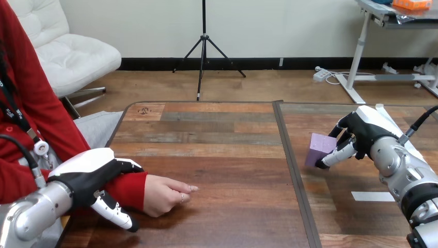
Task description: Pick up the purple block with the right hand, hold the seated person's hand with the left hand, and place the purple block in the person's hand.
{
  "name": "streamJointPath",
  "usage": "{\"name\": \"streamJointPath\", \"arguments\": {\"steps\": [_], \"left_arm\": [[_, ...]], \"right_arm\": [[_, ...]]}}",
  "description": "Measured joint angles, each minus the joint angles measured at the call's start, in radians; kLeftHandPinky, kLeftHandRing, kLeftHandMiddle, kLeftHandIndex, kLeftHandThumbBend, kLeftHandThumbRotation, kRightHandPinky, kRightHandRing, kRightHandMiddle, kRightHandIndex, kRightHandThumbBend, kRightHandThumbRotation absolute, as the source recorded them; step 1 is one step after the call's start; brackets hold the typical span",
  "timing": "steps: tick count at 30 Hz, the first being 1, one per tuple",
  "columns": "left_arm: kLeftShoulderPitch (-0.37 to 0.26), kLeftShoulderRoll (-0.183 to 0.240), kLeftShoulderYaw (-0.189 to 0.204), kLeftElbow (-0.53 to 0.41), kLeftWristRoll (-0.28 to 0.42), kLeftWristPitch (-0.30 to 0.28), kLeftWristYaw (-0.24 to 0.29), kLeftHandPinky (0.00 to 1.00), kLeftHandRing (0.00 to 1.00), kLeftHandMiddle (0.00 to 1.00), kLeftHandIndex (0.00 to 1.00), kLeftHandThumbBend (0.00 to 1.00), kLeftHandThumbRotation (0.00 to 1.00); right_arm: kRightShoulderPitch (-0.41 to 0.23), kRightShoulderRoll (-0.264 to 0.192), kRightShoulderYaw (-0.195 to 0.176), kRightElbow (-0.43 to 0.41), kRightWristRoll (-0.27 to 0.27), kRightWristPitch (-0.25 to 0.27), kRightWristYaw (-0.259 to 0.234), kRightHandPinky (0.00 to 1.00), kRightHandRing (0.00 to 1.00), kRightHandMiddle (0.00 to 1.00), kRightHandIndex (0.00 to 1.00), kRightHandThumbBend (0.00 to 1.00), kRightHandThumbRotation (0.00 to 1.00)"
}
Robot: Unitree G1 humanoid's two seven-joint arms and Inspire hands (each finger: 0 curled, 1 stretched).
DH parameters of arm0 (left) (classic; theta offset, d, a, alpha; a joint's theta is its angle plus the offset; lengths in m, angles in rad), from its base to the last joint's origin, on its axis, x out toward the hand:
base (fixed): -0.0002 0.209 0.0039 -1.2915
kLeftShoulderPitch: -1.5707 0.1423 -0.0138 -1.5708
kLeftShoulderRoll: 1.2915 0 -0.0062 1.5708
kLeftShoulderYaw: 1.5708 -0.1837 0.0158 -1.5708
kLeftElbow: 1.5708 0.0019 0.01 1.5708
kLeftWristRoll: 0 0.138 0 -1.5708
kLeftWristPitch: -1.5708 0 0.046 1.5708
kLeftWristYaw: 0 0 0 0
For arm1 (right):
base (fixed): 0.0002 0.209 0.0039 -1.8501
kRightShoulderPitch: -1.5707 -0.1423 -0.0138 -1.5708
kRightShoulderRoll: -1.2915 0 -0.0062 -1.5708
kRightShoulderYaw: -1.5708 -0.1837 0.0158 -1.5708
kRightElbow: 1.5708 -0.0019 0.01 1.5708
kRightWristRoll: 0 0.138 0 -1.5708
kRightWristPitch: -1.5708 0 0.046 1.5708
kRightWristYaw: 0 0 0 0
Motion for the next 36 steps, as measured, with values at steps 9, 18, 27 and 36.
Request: {"name": "streamJointPath", "arguments": {"steps": [9, 18, 27, 36], "left_arm": [[-0.021, 0.005, -0.025, -0.007, 0.026, 0.019, -0.002, 0.75, 0.81, 0.82, 0.81, 1.00, 0.17], [-0.036, 0.007, -0.060, -0.007, 0.074, 0.022, 0.002, 0.76, 0.80, 0.80, 0.79, 0.97, 0.14], [-0.043, 0.006, -0.095, 0.001, 0.127, 0.016, 0.065, 0.72, 0.77, 0.77, 0.75, 0.95, 0.11], [-0.059, 0.005, -0.121, 0.017, 0.161, 0.008, 0.134, 0.67, 0.73, 0.74, 0.71, 0.92, 0.08]], "right_arm": [[0.000, 0.000, -0.004, 0.000, 0.007, 0.000, 0.000, 0.40, 0.45, 0.49, 0.50, 0.76, 0.00], [0.000, 0.000, -0.011, 0.000, 0.017, 0.001, 0.000, 0.40, 0.45, 0.50, 0.50, 0.76, 0.00], [0.000, 0.000, -0.012, 0.000, 0.017, 0.001, 0.000, 0.40, 0.45, 0.49, 0.50, 0.76, 0.00], [0.000, 0.000, -0.013, 0.000, 0.017, 0.002, 0.000, 0.40, 0.45, 0.49, 0.50, 0.76, 0.00]]}}
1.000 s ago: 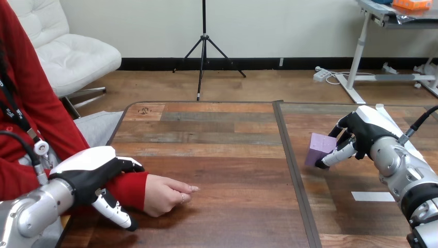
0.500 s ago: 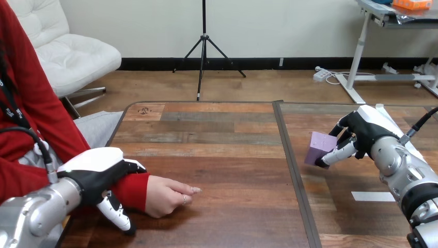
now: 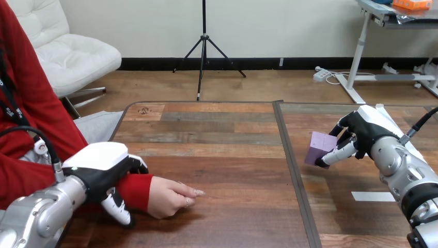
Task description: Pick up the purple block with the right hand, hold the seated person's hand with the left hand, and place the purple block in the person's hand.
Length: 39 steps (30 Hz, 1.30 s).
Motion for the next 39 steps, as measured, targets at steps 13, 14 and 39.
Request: {"name": "streamJointPath", "arguments": {"steps": [13, 14, 39], "left_arm": [[-0.044, -0.006, -0.030, 0.069, 0.009, -0.055, 0.120, 0.55, 0.62, 0.65, 0.63, 0.90, 0.01], [-0.048, -0.006, -0.034, 0.075, 0.009, -0.059, 0.125, 0.55, 0.61, 0.65, 0.63, 0.90, 0.01], [-0.077, -0.044, -0.070, 0.176, -0.011, -0.082, 0.181, 0.32, 0.36, 0.41, 0.42, 0.79, 0.00]], "right_arm": [[0.000, 0.000, 0.000, 0.000, 0.000, 0.000, -0.001, 0.40, 0.45, 0.48, 0.50, 0.77, 0.00], [0.000, 0.000, 0.000, 0.000, 0.000, 0.000, -0.002, 0.40, 0.45, 0.48, 0.50, 0.77, 0.00], [0.000, 0.000, -0.002, 0.000, 0.001, 0.000, -0.011, 0.42, 0.46, 0.49, 0.50, 0.77, 0.00]]}}
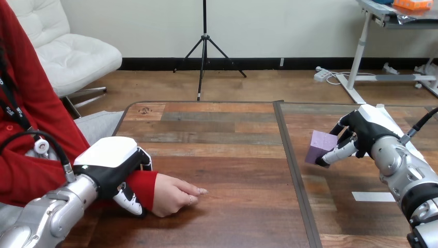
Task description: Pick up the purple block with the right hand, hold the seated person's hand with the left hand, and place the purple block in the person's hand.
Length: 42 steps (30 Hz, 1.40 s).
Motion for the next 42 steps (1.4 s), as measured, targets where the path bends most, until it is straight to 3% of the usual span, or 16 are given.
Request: {"name": "streamJointPath", "arguments": {"steps": [27, 42], "left_arm": [[-0.039, -0.018, -0.006, 0.005, -0.030, 0.060, -0.108, 0.25, 0.30, 0.39, 0.42, 0.77, 0.00], [-0.059, -0.024, -0.016, 0.019, -0.029, 0.067, -0.124, 0.22, 0.27, 0.36, 0.41, 0.80, 0.00]], "right_arm": [[0.000, 0.000, -0.006, 0.000, 0.003, 0.000, -0.001, 0.40, 0.45, 0.49, 0.50, 0.76, 0.00], [0.000, 0.000, -0.006, 0.000, 0.004, 0.007, -0.001, 0.40, 0.45, 0.48, 0.50, 0.76, 0.00]]}}
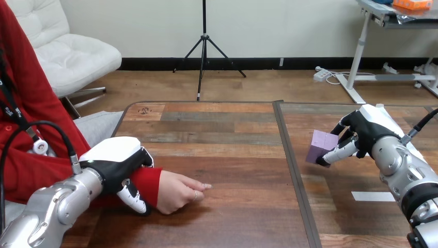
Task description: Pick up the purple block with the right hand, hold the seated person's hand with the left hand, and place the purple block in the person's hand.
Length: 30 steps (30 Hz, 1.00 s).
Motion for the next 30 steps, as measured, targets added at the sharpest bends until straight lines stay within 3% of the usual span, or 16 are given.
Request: {"name": "streamJointPath", "arguments": {"steps": [30], "left_arm": [[-0.004, -0.006, 0.002, 0.016, -0.047, 0.003, -0.006, 0.21, 0.26, 0.34, 0.35, 0.75, 0.00]], "right_arm": [[0.000, 0.000, -0.002, 0.000, 0.014, -0.010, -0.019, 0.39, 0.43, 0.47, 0.47, 0.77, 0.00]]}}
